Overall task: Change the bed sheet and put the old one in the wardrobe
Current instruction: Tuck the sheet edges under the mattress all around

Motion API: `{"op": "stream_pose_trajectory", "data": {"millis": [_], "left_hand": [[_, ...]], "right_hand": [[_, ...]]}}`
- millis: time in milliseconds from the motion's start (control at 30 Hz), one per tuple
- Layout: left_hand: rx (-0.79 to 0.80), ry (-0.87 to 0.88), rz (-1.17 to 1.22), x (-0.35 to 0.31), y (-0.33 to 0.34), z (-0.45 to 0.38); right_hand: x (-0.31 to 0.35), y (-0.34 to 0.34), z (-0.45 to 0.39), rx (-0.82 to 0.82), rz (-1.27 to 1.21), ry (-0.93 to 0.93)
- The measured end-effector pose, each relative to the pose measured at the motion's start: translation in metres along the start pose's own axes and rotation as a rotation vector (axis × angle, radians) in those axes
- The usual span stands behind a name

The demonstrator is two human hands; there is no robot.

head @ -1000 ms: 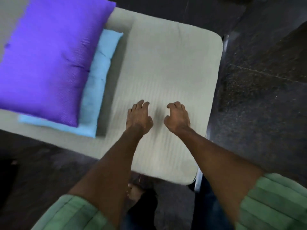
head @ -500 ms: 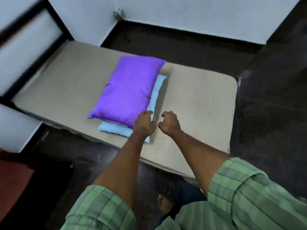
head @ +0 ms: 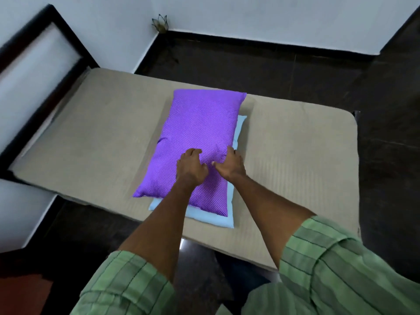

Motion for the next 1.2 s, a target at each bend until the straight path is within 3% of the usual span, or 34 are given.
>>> {"op": "stream_pose_trajectory", "data": {"millis": [133,233,300,400,533,700,800,967,1200], "left_hand": [[-0.050,-0.118,0.018,0.076,0.013,-0.090],[-0.188,-0.357,0.156,0.132,0.020,-0.150],[-0.085,-0.531,0.282,0.168,0.050,-0.164],[0.240,-0.474,0.612,0.213,0.124,-0.185],[0.408,-0.554,0.489,0.220,0.190,-0.177],[0.477,-0.510,0.521,0.229,0.237,-0.198],[0.423,-0.475,0.578,0.238,0.228,-0.204],[0.359,-0.410,0.795,0.234,0.167,-0.184],[0.281,-0.366,0.732,0.287,0.036,-0.151]], "right_hand": [[0.007,0.044,-0.063,-0.042,-0.107,0.176],[-0.014,0.068,-0.108,-0.103,-0.161,0.304],[-0.042,0.081,-0.119,-0.137,-0.191,0.383],[-0.090,0.108,-0.128,-0.202,-0.257,0.504],[-0.155,0.133,-0.131,-0.244,-0.431,0.616],[-0.183,0.160,-0.141,-0.191,-0.760,0.521],[-0.169,0.166,-0.140,-0.104,-0.874,0.493],[-0.119,0.160,-0.108,-0.163,-0.993,0.453],[-0.003,0.190,-0.030,-0.180,-1.173,0.394]]}}
Point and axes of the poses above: each hand's wrist, its own z-axis away from the middle knuckle, its own y-axis out of the palm, x = y × z, the point moved 6 cm from there along -z, towards the middle knuckle, and after that the axes turned 7 degrees about -z, right-handed, at the moved point
